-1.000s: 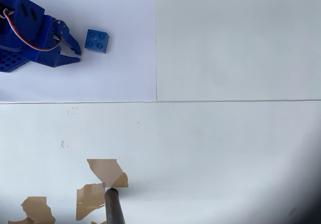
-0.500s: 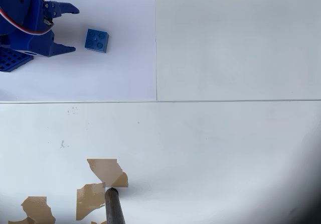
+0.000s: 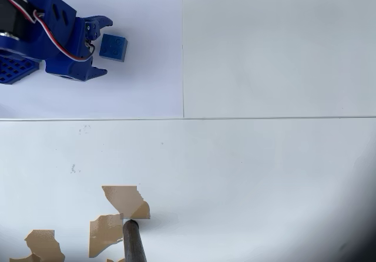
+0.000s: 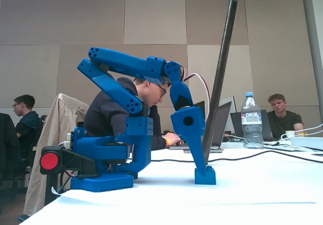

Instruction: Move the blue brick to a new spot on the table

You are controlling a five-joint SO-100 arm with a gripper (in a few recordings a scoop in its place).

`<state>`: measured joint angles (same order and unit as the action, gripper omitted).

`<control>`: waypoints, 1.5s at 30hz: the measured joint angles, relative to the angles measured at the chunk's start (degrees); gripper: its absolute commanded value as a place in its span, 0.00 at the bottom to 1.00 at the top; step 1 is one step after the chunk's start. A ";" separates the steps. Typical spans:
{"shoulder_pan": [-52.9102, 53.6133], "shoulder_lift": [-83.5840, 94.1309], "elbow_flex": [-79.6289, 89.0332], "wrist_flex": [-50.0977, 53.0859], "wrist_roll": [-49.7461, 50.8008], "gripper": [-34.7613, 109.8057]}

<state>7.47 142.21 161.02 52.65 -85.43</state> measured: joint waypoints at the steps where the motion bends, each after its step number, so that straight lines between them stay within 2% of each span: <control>1: -0.44 -1.23 0.00 -0.97 0.09 0.45; 4: -1.49 -5.01 0.00 -3.87 1.14 0.42; 9: -3.43 -9.49 0.00 -7.29 3.78 0.31; 13: -4.04 -10.02 -0.26 -7.56 4.83 0.25; 20: -8.26 -14.24 -9.05 1.14 9.14 0.25; 27: -9.23 -33.93 -33.22 8.35 12.66 0.25; 39: -8.00 -72.25 -79.01 20.65 13.10 0.25; 42: -8.00 -83.85 -92.46 25.93 13.10 0.25; 45: -8.35 -96.59 -109.16 35.42 13.45 0.25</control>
<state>-0.88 45.62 51.86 88.07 -71.98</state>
